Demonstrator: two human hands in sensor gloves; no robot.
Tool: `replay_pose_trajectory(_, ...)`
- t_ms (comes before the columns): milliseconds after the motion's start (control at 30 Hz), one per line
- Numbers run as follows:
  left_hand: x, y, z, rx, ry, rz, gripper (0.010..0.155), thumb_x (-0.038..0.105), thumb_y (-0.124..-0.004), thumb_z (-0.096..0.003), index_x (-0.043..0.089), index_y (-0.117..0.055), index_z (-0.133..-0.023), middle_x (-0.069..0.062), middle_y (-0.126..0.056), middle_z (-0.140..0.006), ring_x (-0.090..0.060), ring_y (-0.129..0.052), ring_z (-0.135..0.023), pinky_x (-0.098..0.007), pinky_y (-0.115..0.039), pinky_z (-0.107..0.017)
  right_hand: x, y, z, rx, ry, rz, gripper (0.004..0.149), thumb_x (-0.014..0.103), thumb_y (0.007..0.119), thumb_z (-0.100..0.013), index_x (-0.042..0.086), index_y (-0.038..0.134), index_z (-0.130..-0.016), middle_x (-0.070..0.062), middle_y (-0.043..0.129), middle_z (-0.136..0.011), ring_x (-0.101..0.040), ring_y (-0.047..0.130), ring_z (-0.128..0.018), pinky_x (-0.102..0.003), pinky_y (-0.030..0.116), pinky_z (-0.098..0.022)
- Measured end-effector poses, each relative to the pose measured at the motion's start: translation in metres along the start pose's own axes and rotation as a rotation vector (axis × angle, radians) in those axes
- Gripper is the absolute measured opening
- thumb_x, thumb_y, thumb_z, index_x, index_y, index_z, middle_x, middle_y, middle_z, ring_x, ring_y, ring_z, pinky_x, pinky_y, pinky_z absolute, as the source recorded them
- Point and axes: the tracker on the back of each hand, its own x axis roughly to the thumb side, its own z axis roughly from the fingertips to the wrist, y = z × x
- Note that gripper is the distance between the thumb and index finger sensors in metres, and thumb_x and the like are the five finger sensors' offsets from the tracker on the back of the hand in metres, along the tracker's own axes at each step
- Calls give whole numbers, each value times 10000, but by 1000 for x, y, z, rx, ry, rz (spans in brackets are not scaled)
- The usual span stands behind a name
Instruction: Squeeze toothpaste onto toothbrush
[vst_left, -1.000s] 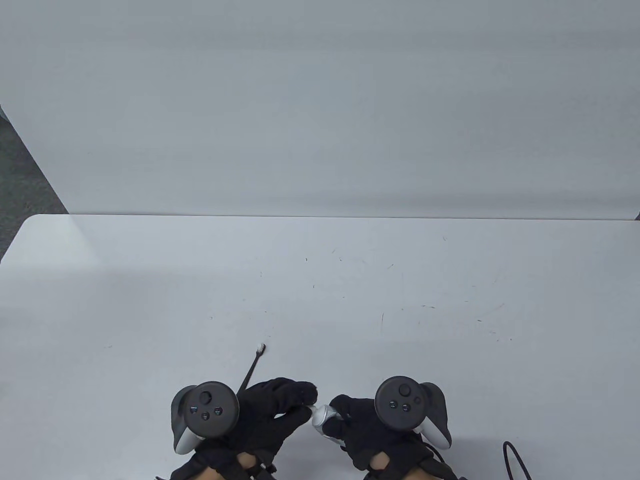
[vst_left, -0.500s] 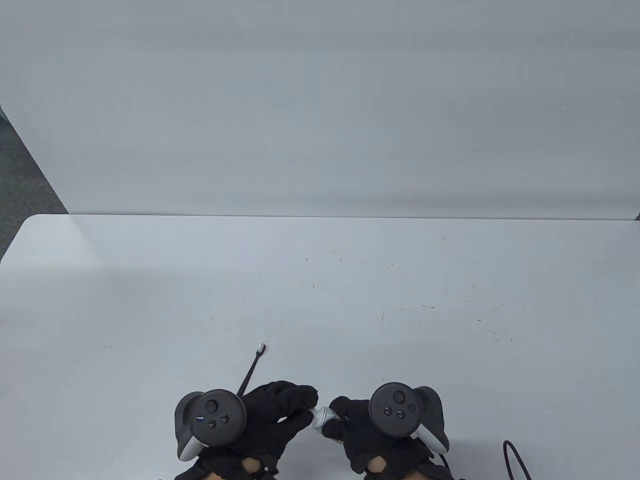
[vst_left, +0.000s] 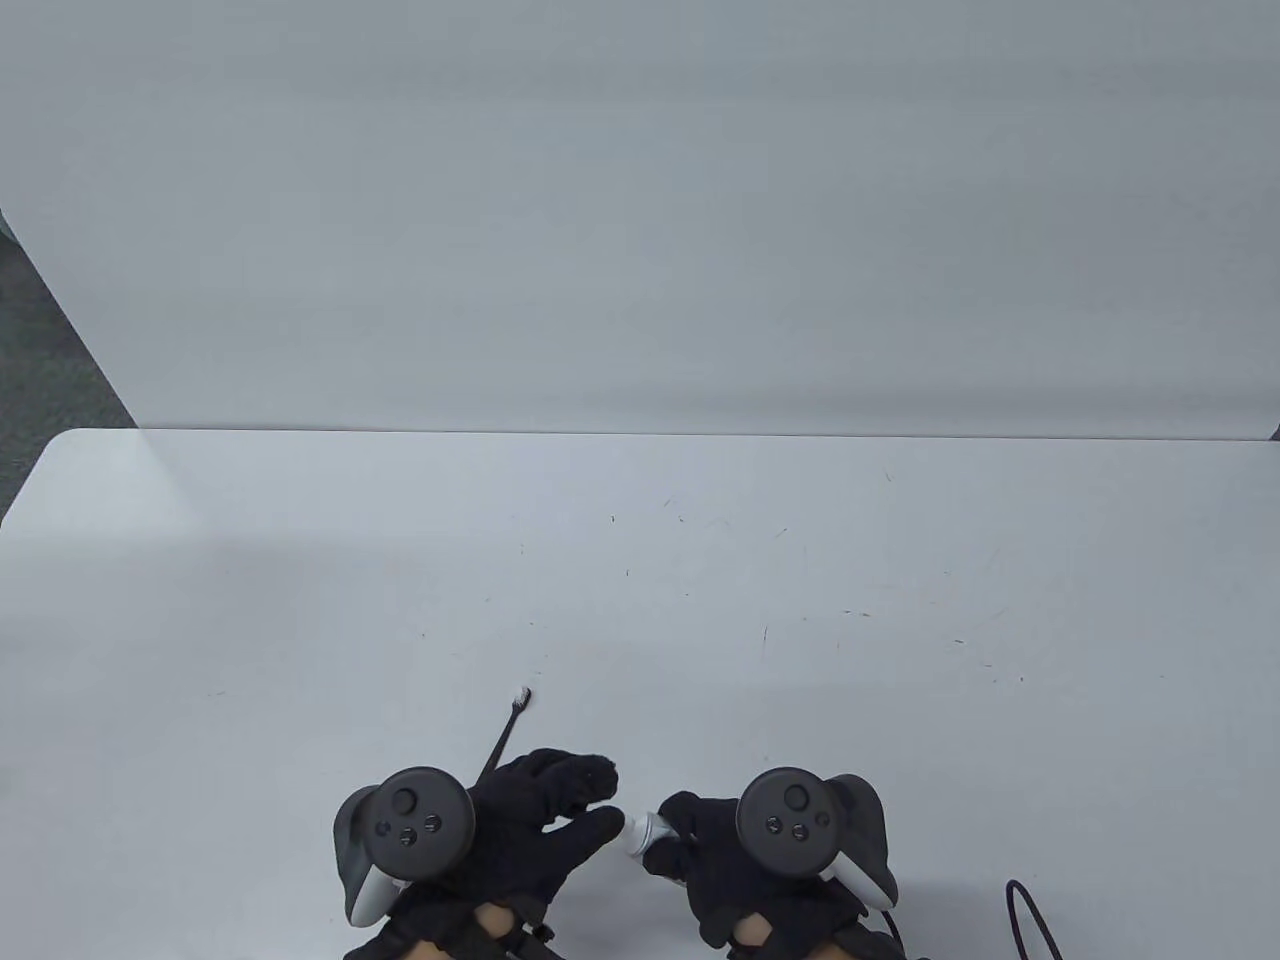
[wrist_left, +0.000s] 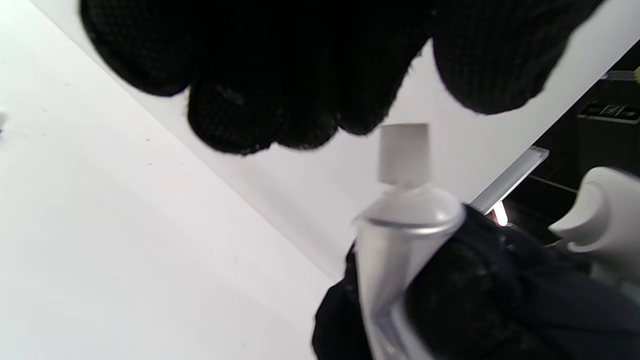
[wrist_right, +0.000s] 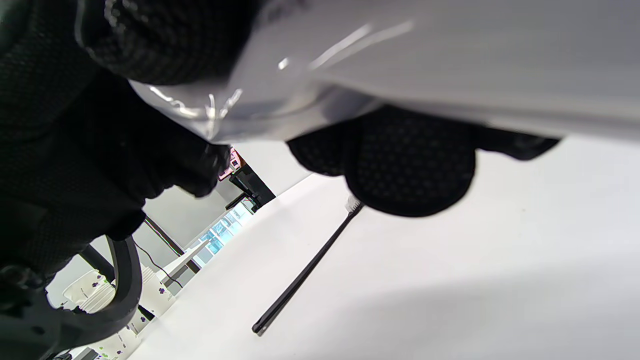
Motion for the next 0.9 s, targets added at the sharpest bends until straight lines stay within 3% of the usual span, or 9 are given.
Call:
replay_pose_trajectory(100,1,-6,1,2,7,-3,453,454,-897,-390,178,-961,-744,-132,-1036,-617,-316,-1041,-438,-562,-849,-395,1,2,0,1,3,41,508,388,741,-351,100,801,-765,-135,916,-732,-384,991,-588,-571,852,-435)
replay_pose_trajectory(133,2,-6,1,-9,-5,-13,452,426,-903,-389,160,-960,-749,-142,-1033,-619,-317,-1041,-440,-564,-849,-398,1,2,0,-5,2,54,546,388,742,-350,34,811,-760,-132,917,-730,-383,993,-587,-571,853,-433)
replay_pose_trajectory(333,0,-10,1,-68,-66,39,503,267,-930,-386,191,-862,-879,-154,-932,-821,-357,-981,-640,-601,-794,-524,1,3,0,-15,2,104,546,389,742,-349,36,812,-759,-132,918,-730,-382,992,-588,-569,853,-434)
replay_pose_trajectory(367,-4,-12,2,-63,-39,53,527,291,-933,-398,194,-831,-905,-145,-918,-839,-354,-973,-656,-600,-787,-529,0,3,0,-22,8,111,546,389,742,-349,36,813,-759,-132,918,-730,-382,993,-587,-570,853,-434)
replay_pose_trajectory(433,-11,-15,3,-40,59,69,667,505,-889,-380,188,-765,-954,-154,-906,-849,-367,-968,-647,-592,-790,-512,-1,3,-1,-19,18,116,546,388,742,-349,35,812,-760,-135,918,-730,-383,992,-588,-570,853,-434)
replay_pose_trajectory(533,-18,-20,1,-72,142,54,654,589,-794,-378,178,-823,-886,-148,-955,-757,-357,-997,-562,-580,-811,-458,-2,4,-2,-26,22,153,546,389,742,-349,36,812,-759,-133,917,-730,-383,992,-588,-569,853,-434)
replay_pose_trajectory(667,-13,-26,1,-89,127,21,474,470,-804,-414,181,-890,-780,-113,-1004,-635,-317,-1029,-467,-562,-839,-409,-1,5,-2,-23,18,175,545,386,744,-347,35,813,-758,-136,918,-729,-385,992,-587,-571,852,-434)
replay_pose_trajectory(833,-10,-24,0,-131,91,8,503,298,-898,-405,181,-830,-889,-144,-948,-781,-356,-995,-606,-592,-805,-486,0,7,-2,-37,12,219,545,387,745,-343,37,817,-754,-135,920,-726,-386,993,-585,-572,853,-432)
replay_pose_trajectory(900,-14,-25,1,-179,137,15,610,381,-926,-396,174,-772,-949,-152,-909,-845,-373,-971,-651,-602,-785,-506,0,7,-2,-38,14,214,544,386,745,-343,37,817,-754,-136,921,-725,-388,994,-584,-572,852,-433)
